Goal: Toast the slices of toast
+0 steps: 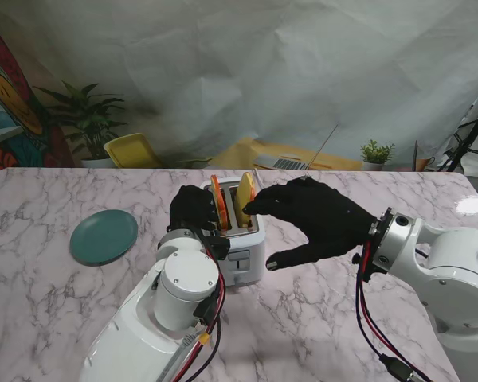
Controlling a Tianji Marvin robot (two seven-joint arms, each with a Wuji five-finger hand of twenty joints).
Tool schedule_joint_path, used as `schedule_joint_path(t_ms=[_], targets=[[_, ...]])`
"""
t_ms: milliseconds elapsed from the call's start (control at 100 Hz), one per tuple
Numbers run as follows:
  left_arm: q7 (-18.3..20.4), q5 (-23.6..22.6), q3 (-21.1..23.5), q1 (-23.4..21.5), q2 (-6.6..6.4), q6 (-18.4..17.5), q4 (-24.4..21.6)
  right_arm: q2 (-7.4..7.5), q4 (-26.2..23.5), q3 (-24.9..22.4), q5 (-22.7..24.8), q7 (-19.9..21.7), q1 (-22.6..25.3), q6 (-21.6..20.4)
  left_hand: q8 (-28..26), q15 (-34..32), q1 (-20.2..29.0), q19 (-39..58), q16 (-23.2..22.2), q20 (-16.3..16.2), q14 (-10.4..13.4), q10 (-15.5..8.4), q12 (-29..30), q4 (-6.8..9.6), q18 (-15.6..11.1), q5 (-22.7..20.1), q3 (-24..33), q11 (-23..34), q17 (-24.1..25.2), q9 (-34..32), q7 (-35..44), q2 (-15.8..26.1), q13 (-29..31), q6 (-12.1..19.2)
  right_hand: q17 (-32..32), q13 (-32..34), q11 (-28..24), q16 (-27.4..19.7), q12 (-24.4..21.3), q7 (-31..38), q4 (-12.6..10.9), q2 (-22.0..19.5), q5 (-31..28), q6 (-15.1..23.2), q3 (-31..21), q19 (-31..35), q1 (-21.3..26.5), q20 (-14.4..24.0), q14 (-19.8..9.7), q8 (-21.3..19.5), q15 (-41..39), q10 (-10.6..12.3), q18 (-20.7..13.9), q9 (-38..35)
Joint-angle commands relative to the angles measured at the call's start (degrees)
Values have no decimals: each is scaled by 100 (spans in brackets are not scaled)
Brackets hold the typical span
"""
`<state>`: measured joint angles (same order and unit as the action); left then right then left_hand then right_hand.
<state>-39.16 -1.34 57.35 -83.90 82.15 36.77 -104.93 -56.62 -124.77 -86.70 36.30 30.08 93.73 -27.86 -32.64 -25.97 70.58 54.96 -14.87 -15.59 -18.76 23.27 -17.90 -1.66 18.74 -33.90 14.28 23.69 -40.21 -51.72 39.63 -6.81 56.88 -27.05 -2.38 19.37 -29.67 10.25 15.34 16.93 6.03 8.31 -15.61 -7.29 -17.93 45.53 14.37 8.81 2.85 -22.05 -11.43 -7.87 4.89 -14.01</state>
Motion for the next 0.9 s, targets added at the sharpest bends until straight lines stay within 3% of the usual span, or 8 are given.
schedule_joint_path(t_ms=[0, 110, 220, 340, 530, 640, 780, 890], targets=[[60, 88, 17, -1, 37, 22, 12, 3, -7, -6, 23, 6, 32, 27, 56, 111, 338, -10, 15, 134, 190, 67, -75, -62, -402, 136, 176, 165, -153, -69, 205, -48, 89, -205, 5, 15, -41, -110, 34, -7, -76, -233, 137, 48, 106, -40, -121, -33, -94, 98, 182, -26, -143, 99], [-23, 202, 48, -52, 34, -108, -63, 2, -5, -2, 31, 1, 24, 31, 74, 91, 337, 12, 8, 151, 194, 20, -77, -64, -415, 81, 111, 179, -171, -126, 231, -85, 121, -197, 11, 18, -40, -110, 33, -6, -77, -235, 130, 47, 119, -41, -117, -33, -93, 95, 181, -27, -148, 96], [-93, 343, 76, -161, -36, -541, -252, 0, -3, 10, 39, -2, 21, 44, 186, 10, 337, 158, -15, 136, 152, -102, 5, 12, -310, -146, -213, 63, -197, -348, 289, -242, 223, 108, 8, 24, -39, -109, 32, -7, -79, -240, 129, 51, 130, -40, -109, -32, -92, 94, 179, -20, -147, 87], [88, 295, 121, -356, -235, -1140, -569, -1, 1, 27, 46, -6, 23, 49, 289, -139, 270, 331, -100, 11, 20, -259, 83, 90, -182, -204, -1191, -92, 90, -330, 191, -291, 34, 452, 8, 17, -37, -110, 30, -10, -81, -243, 131, 55, 145, -41, -104, -32, -97, 92, 182, -18, -152, 87], [669, -402, 343, -716, -638, -2061, -1002, -9, -12, 9, 55, -31, 66, 73, 229, -293, -376, 329, -508, -553, -199, -662, 181, 88, -26, -281, -1473, -339, 1121, 76, -481, 0, -862, 1062, 10, 23, -37, -109, 30, -11, -84, -240, 128, 51, 159, -41, -90, -31, -97, 89, 179, -21, -148, 89], [1211, -1285, 750, -870, -951, -2535, -1035, -17, -25, -35, 72, -73, 133, 66, 192, 221, -758, -299, -667, -728, -15, -905, 290, 53, -237, -197, -1528, -592, 2152, 576, -1038, 401, -1804, 1383, 13, 11, -33, -110, 29, -13, -84, -249, 131, 53, 173, -42, -94, -31, -88, 87, 183, -31, -150, 96], [2099, -2217, 1512, -1018, -1340, -3361, -862, -41, -25, -78, 113, -192, 243, 54, 245, 946, -1220, -1386, -450, -462, 564, -1232, 377, 54, -970, -61, -1572, -958, 2924, 1188, -1715, 833, -2431, 1728, 18, 4, -31, -111, 28, -15, -85, -247, 125, 60, 186, -46, -91, -32, -84, 87, 186, -28, -153, 99], [2737, -2806, 2056, -1057, -1582, -4326, -516, -57, -24, -92, 160, -278, 316, 34, 672, 1477, -1865, -2453, -99, -56, 1060, -1561, 460, 67, -1649, 108, -1619, -1261, 3434, 1715, -2246, 1316, -2899, 1867, 18, 2, -28, -111, 27, -19, -87, -256, 130, 59, 190, -47, -83, -33, -89, 87, 185, -26, -149, 103]])
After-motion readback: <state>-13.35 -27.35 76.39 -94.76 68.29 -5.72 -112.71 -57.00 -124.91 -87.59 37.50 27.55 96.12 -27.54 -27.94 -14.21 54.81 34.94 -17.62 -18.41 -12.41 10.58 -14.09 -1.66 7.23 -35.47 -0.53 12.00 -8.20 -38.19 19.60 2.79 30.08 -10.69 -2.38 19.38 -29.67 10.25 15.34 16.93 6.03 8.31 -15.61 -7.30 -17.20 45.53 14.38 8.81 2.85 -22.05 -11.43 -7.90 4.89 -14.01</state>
